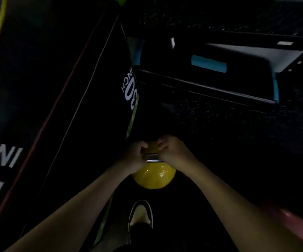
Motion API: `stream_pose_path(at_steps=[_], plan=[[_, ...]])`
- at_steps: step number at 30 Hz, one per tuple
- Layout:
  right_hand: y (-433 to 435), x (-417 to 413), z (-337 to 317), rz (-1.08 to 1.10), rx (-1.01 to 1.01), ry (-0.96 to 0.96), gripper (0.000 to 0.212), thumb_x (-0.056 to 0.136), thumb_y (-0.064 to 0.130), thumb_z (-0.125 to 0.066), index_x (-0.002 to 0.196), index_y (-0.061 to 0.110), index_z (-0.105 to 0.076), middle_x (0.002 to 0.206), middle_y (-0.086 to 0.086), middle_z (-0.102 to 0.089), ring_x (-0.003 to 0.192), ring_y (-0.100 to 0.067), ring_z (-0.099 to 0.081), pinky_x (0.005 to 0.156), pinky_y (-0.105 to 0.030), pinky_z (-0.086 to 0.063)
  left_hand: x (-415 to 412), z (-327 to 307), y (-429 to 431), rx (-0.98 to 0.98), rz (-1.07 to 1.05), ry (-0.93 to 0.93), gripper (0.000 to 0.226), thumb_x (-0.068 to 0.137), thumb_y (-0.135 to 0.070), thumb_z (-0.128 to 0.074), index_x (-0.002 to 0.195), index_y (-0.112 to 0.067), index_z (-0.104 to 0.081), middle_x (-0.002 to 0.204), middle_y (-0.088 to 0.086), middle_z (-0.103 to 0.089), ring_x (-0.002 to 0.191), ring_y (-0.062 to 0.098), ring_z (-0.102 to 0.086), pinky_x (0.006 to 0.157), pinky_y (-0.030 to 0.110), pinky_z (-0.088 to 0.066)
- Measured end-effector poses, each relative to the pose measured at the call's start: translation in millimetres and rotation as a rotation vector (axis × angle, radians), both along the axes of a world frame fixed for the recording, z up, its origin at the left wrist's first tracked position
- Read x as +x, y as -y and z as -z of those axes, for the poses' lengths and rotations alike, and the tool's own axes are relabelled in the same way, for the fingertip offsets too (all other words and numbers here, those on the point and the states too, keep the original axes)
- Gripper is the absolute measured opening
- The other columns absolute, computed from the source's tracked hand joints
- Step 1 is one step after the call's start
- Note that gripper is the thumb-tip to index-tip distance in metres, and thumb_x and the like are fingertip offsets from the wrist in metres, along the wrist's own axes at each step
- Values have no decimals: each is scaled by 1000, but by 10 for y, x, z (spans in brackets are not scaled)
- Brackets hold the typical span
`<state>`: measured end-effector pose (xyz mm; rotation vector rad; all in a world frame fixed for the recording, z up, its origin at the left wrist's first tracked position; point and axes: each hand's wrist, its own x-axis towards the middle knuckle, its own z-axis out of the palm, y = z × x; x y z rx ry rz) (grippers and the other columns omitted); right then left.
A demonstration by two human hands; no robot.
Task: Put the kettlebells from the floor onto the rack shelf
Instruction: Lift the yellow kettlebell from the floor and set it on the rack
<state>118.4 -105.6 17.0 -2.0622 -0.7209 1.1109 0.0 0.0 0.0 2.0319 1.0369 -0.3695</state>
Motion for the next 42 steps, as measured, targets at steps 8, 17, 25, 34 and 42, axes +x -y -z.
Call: stream_pose_path(at_steps=[8,17,25,34,42], plan=[[-344,-51,700,-662,-324,374,55,84,46,-64,135,27,-56,132,-7,-64,122,-31,-60,80,-30,-42,-22,561,-132,-54,65,20,29,75,-2,-72,104,-1,-70,104,19,-74,101,31,-69,79,29,-52],[-336,31,555,-625,-316,435,51,82,53,-56,127,30,-59,124,-4,-67,117,-30,-62,77,-32,-36,72,359,-60,-22,12,69,29,77,-7,-70,106,-8,-71,103,12,-74,100,28,-69,86,44,-55],[-282,298,-592,-372,-80,449,32,70,48,-64,101,39,-65,75,10,-62,87,-25,-70,62,-27,-40,402,-779,-101,173,51,292,7,75,1,-65,77,-6,-67,76,8,-70,76,23,-66,65,39,-51],[-705,979,-2397,-136,-161,429,28,79,50,-64,72,22,-62,65,3,-61,52,-13,-55,43,-27,-34,1209,-2460,-531,324,53,656,19,77,1,-65,67,-14,-58,76,1,-55,79,22,-51,66,45,-42],[-1444,1753,-3011,231,42,320,30,78,35,-68,61,11,-64,52,-4,-63,48,-30,-65,43,-30,-42,2294,-2992,-1315,264,-368,747,36,73,11,-65,95,-17,-58,98,-5,-46,85,13,-50,70,14,-39]])
